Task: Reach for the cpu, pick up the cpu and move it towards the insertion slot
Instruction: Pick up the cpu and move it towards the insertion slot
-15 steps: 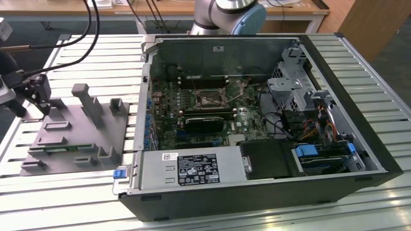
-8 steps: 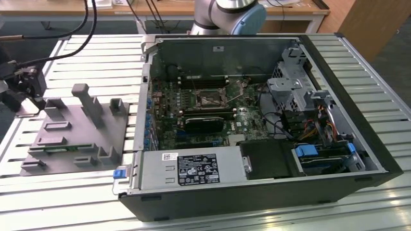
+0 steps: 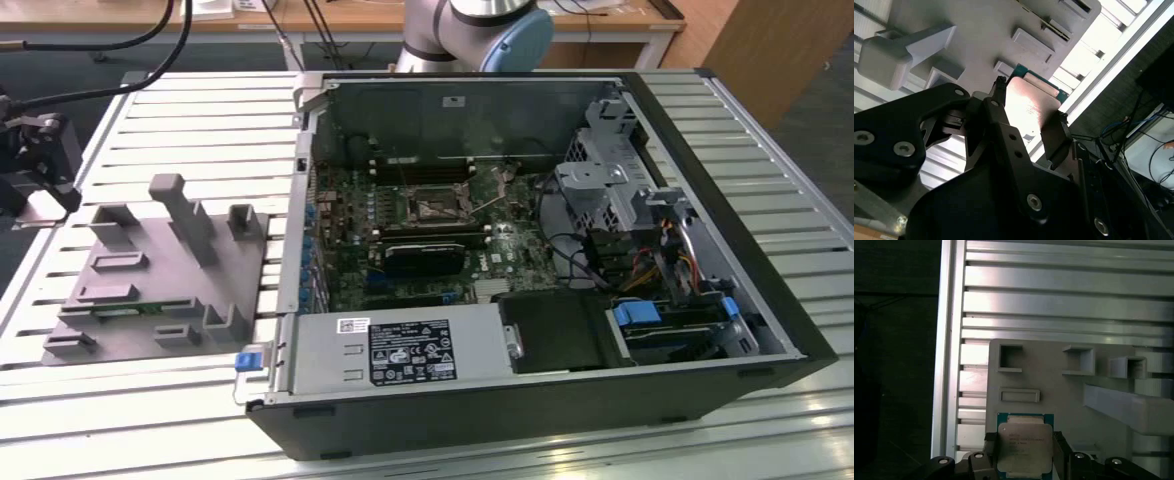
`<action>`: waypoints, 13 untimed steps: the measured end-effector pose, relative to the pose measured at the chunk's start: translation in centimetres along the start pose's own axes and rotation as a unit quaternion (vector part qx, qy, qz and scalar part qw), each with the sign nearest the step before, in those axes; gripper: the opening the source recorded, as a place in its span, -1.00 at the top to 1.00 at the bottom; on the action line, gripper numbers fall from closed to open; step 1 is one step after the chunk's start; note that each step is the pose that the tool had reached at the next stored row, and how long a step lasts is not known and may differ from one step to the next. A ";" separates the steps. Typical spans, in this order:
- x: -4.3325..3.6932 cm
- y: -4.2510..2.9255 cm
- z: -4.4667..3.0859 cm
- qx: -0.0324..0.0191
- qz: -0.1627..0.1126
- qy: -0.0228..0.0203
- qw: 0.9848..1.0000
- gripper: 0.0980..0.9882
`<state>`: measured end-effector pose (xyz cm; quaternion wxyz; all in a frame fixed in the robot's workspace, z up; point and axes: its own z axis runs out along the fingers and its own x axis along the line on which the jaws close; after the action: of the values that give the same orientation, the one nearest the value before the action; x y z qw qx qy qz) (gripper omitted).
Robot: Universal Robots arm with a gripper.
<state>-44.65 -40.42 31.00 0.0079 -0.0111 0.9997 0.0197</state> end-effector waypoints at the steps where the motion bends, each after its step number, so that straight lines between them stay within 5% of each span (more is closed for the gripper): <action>1: -0.01 0.01 -0.31 0.000 0.000 0.000 1.000 0.03; 13: -0.07 0.16 -4.10 0.000 0.000 0.000 1.000 0.03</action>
<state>-44.65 -40.42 35.10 0.0079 -0.0111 0.9997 0.0198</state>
